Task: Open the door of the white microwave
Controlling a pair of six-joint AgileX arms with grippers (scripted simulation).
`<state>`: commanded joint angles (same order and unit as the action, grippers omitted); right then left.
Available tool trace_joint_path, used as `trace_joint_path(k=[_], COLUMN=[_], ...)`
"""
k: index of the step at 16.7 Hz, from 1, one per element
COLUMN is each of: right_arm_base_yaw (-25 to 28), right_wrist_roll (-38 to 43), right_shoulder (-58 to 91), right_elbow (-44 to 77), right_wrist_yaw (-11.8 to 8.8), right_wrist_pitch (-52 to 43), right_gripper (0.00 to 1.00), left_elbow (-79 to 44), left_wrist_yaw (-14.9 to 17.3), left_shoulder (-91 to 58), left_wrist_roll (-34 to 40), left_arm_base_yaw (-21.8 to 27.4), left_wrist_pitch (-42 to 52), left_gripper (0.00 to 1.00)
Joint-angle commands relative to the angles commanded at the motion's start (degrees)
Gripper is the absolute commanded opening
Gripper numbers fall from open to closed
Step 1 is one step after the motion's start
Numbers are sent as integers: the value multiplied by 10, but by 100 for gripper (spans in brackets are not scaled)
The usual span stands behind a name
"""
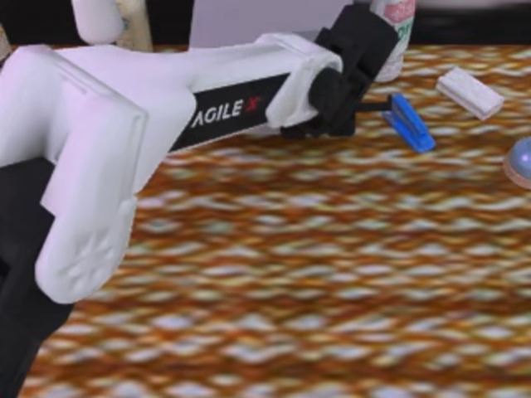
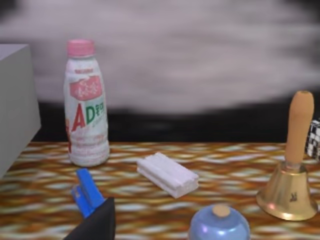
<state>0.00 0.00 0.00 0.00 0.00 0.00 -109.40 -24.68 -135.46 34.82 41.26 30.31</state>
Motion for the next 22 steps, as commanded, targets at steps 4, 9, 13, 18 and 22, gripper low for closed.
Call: trace_joint_path(k=[4, 9, 13, 18, 22], right_arm_base_yaw=[0, 0, 0, 0, 0], right_wrist_roll=[0, 0, 0, 0, 0], right_shoulder=[0, 0, 0, 0, 0], right_elbow=[0, 0, 0, 0, 0], right_wrist_yaw=[0, 0, 0, 0, 0], right_wrist_pitch=[0, 0, 0, 0, 0], right_gripper=[100, 100, 100, 100, 100], left_elbow=[14, 43, 43, 43, 43], left_wrist_yaw=[7, 14, 14, 14, 14], left_shoulder=[4, 23, 23, 23, 23], left_wrist_roll=[-6, -24, -24, -24, -24], left_arm_base_yaw=[2, -1, -1, -1, -1], left_wrist_pitch=[-9, -29, -29, -29, -29], left_gripper=[0, 0, 0, 0, 0])
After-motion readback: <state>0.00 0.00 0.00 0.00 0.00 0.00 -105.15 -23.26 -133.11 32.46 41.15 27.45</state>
